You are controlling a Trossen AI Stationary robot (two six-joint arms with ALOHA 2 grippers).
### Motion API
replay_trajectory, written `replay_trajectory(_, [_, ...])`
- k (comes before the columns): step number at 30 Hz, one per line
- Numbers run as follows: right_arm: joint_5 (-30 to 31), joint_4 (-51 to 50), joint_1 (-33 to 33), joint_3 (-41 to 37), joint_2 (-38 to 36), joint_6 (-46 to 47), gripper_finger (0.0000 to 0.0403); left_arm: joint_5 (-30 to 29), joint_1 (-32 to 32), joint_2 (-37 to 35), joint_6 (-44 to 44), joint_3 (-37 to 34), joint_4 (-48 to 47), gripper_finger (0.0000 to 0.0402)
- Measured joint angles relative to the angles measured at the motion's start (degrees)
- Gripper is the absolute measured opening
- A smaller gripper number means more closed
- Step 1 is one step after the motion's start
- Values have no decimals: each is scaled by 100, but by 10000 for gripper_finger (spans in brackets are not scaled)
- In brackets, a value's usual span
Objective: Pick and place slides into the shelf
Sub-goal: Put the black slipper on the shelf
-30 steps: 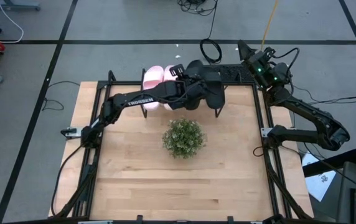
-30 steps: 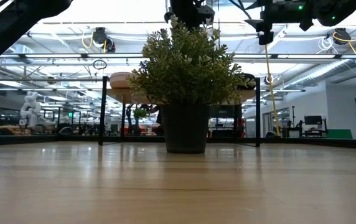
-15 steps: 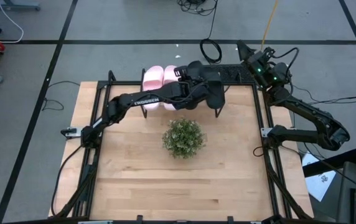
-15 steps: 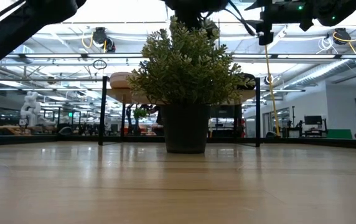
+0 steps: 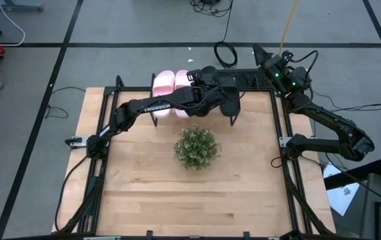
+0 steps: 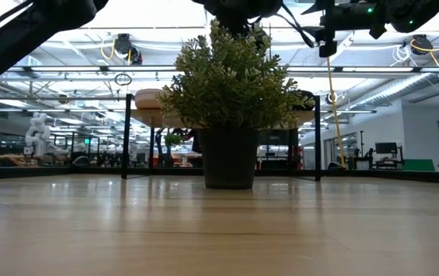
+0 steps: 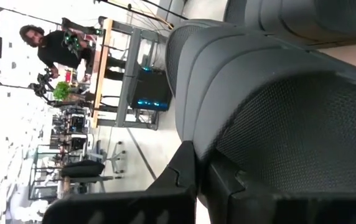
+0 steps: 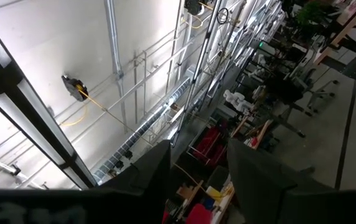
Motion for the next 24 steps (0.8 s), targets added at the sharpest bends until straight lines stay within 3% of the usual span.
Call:
replay_trajectory(19, [-2, -7, 0, 0, 0, 116, 148, 351, 20, 2, 39, 0, 336, 8])
replay_trajectory(24, [-2, -7, 0, 0, 0, 116, 148, 316, 22, 2, 53, 0, 258, 28])
